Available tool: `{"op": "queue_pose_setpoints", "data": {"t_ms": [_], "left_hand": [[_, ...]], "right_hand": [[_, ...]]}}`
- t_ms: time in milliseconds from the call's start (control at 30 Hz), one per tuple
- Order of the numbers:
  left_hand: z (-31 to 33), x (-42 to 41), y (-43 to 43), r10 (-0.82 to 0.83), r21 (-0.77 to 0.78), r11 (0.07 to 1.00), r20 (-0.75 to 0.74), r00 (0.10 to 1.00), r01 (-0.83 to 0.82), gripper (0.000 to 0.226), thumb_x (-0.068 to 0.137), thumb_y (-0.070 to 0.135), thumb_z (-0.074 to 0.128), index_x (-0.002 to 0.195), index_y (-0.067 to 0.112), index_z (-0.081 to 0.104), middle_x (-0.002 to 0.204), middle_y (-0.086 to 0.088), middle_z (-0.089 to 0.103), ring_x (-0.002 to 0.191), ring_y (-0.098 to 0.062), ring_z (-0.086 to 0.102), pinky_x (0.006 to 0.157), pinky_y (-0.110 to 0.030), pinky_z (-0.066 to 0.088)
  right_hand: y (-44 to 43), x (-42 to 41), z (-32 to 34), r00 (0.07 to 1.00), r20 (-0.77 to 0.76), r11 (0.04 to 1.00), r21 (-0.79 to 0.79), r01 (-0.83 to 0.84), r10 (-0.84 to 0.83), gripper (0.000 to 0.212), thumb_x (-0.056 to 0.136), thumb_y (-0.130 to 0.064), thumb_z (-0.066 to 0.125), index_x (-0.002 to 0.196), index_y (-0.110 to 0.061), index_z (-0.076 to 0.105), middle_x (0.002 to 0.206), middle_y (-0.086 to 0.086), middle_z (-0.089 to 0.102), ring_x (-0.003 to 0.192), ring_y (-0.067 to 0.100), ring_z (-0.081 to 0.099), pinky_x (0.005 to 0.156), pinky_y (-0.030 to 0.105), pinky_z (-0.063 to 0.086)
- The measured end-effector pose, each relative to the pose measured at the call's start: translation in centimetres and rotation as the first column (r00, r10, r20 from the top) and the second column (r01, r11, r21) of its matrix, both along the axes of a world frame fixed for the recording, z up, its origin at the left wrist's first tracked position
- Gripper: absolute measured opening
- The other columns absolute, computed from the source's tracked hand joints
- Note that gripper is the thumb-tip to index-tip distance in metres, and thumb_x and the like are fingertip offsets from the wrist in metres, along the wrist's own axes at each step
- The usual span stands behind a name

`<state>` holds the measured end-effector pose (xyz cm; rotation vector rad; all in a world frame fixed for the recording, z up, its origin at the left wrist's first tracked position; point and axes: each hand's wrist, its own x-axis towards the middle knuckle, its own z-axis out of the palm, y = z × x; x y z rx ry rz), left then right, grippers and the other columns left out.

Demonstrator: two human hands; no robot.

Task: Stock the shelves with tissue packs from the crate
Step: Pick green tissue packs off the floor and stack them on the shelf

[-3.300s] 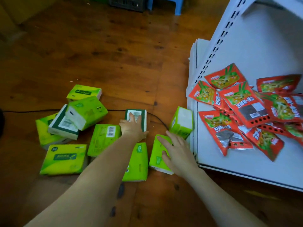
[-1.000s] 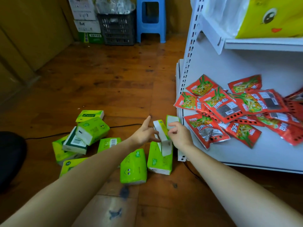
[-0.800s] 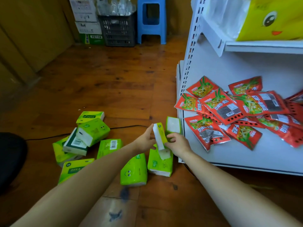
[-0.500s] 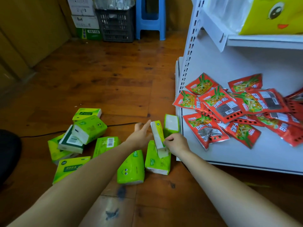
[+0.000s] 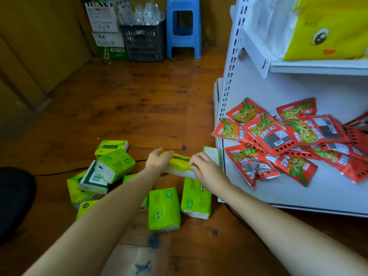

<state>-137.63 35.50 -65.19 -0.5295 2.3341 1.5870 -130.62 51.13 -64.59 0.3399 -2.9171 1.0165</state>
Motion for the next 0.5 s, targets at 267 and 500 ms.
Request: {"op": "queue_pose_setpoints", "data": {"t_ms": [267, 500], "left_hand": [[13.5, -2.8, -7.4, 0.125, 0.224, 0.974, -0.357, 0.926, -0.046, 0.039, 0.093, 0.023, 0.050, 0.131, 0.032, 0.052, 0.134, -0.002, 0.052, 0.121, -0.025, 0.052, 0.106, -0.046, 0.039], [26.2, -2.4, -8.0, 0.122, 0.281, 0.958, -0.581, 0.805, 0.058, 0.041, 0.101, 0.027, 0.035, 0.139, 0.038, 0.039, 0.144, 0.001, 0.041, 0.124, -0.023, 0.048, 0.105, -0.049, 0.039]], "right_hand": [[-6.8, -3.6, 11.5, 0.996, 0.047, 0.901, -0.426, 0.083, -0.069, 0.065, 0.088, -0.028, 0.062, 0.144, -0.024, 0.029, 0.152, 0.004, 0.021, 0.143, 0.015, 0.013, 0.109, 0.025, 0.016], [-8.4, -5.8, 25.5, 0.984, -0.162, 0.860, -0.510, -0.024, -0.069, 0.061, 0.084, -0.028, 0.068, 0.138, -0.026, 0.039, 0.148, -0.001, 0.032, 0.138, 0.014, 0.026, 0.113, 0.035, 0.026]]}}
